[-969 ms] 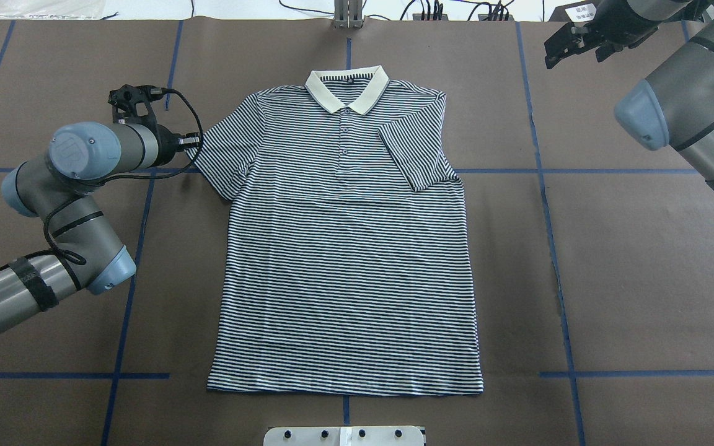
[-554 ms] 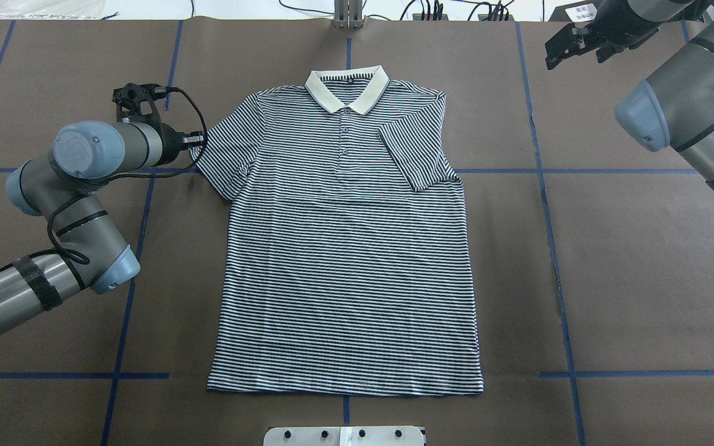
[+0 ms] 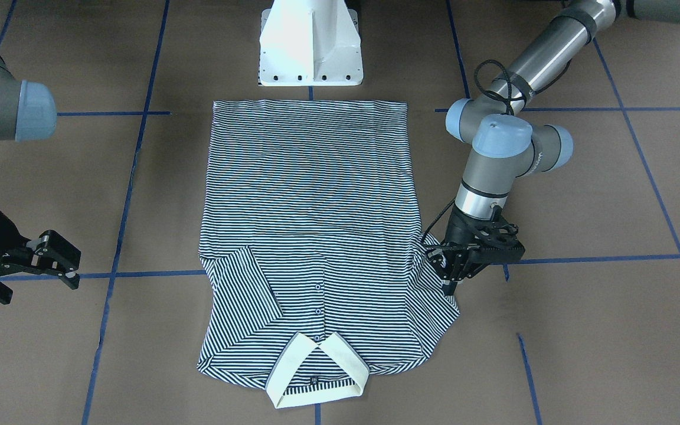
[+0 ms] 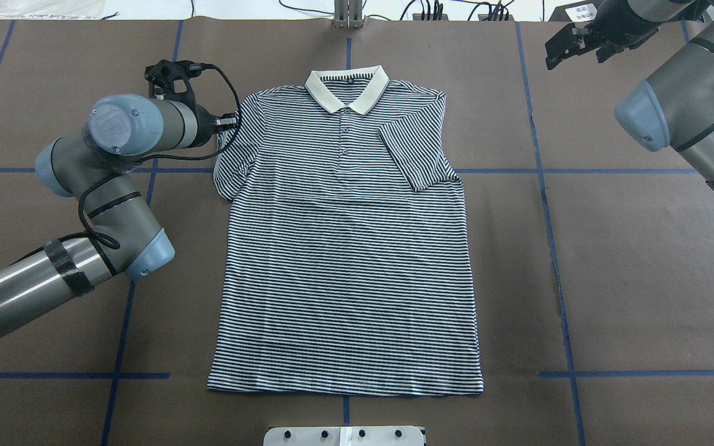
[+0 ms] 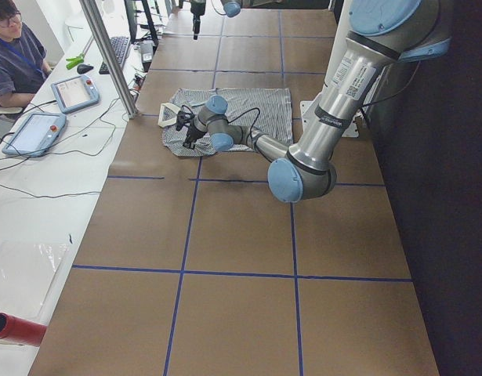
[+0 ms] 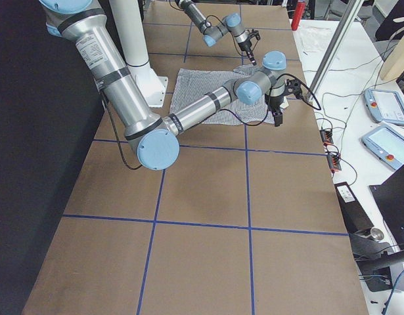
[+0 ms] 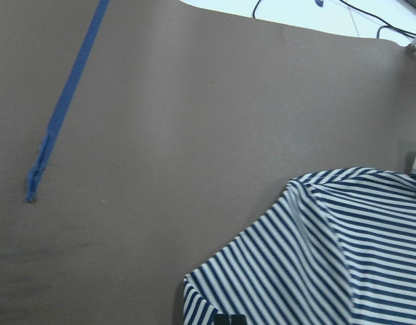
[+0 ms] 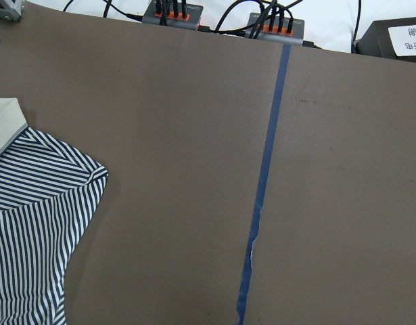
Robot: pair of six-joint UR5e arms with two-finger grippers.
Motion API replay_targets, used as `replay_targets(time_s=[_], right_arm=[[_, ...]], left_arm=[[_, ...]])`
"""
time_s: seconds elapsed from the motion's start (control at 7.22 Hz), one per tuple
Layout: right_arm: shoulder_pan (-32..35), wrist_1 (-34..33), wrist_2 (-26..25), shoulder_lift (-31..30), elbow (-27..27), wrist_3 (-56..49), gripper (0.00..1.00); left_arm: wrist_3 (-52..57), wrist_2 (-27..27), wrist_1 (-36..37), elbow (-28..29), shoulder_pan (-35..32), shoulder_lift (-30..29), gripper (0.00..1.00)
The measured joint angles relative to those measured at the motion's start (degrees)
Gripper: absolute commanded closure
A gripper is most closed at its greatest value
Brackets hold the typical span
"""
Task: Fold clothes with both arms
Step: 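Move the left gripper over the shirt's collar and shoulder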
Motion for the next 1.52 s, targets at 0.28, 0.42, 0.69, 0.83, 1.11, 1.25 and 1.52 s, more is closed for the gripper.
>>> replay_targets(time_s=[0.28,0.42,0.69,0.83,1.11,1.25,1.52], right_arm=[[0.0,0.0,-0.05,0.0,0.0,0.06,0.0],[-0.02,0.0,-0.09,0.0,0.0,0.08,0.0],[-0.19,0.0,-0.14,0.0,-0.12,0.15,0.0],[-0.22,0.0,-0.17,0.02,-0.15,0.21,0.0],[-0.44,0.0,-0.2,0.25,0.0,0.9,0.0],[-1.12,0.02,-0.45,0.34,0.57,2.74,0.0],[-7.5,0.02,-6.15,-0.53,5.82,13.3,0.0]], left_arm=[[-1.77,0.1,6.03,1.04,1.24,-5.35,1.0],[-3.52,0.15,6.92,4.13,1.69,-8.61,1.0],[-5.15,0.29,7.32,8.42,2.04,-12.16,0.25],[-4.75,0.3,7.34,8.91,2.08,-12.54,0.0],[-0.69,-0.42,7.35,6.57,2.06,-12.11,0.0],[0.45,-2.2,7.36,2.86,2.04,-10.49,0.0],[0.96,-5.89,7.25,-9.44,2.84,-3.42,0.0]])
